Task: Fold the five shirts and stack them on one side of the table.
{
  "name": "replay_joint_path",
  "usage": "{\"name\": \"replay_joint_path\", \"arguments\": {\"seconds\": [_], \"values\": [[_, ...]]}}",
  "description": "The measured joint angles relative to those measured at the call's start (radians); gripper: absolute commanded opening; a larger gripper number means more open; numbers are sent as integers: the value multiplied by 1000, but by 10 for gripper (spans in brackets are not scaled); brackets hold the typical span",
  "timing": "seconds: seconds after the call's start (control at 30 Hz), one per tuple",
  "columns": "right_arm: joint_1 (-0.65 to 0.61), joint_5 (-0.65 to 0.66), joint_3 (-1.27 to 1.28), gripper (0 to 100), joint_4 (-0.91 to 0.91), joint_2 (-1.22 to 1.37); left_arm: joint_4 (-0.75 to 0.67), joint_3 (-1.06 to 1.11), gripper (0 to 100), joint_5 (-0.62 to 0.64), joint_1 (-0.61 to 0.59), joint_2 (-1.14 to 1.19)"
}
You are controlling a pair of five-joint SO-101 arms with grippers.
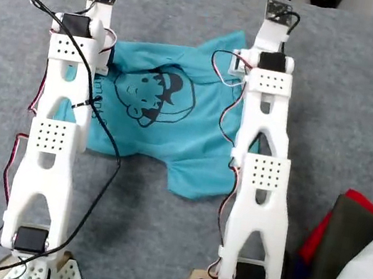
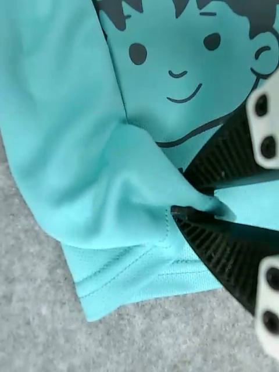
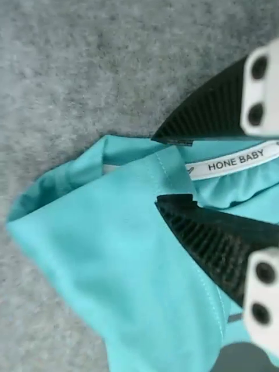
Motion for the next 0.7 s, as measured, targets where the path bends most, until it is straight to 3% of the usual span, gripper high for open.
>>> {"name": "replay_joint_path", "arguments": {"seconds": [0.7], "values": [[0,0,0,97,18,0,0,44,18,-2,0,0]]}}
